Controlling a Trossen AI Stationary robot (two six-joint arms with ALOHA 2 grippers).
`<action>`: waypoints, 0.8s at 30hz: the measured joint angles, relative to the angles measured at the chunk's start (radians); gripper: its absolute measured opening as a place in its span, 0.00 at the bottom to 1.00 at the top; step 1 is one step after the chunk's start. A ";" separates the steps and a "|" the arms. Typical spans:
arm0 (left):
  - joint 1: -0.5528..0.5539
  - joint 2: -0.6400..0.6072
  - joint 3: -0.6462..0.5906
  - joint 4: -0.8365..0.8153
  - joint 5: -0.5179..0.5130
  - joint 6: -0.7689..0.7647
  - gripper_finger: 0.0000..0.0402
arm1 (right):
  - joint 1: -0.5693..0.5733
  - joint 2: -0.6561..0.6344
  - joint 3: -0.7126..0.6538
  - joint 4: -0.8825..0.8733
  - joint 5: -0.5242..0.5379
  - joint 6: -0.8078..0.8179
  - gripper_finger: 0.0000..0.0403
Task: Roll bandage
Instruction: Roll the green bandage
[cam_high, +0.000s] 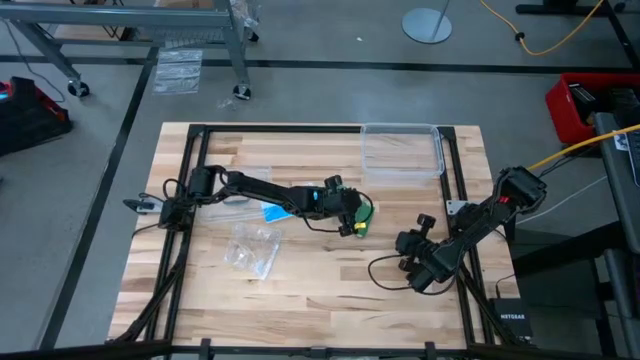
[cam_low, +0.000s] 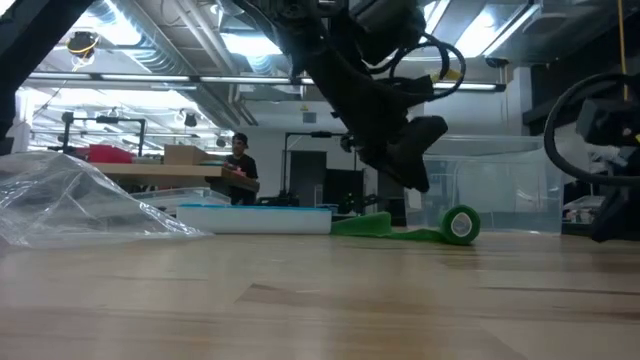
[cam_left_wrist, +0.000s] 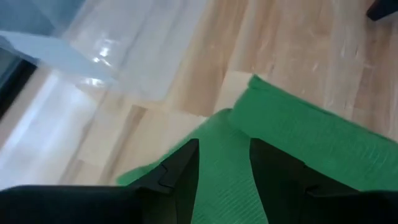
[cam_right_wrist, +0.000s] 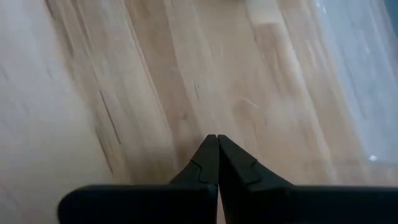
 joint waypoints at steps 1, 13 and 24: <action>0.000 0.012 0.000 0.017 0.012 0.000 0.34 | 0.000 0.000 -0.008 0.021 0.004 0.000 0.00; 0.000 0.063 0.000 0.091 0.052 -0.046 0.34 | 0.000 0.000 -0.034 0.159 0.087 0.000 0.00; -0.002 0.065 0.000 0.053 0.050 -0.045 0.34 | 0.000 0.000 -0.034 0.193 0.080 0.000 0.00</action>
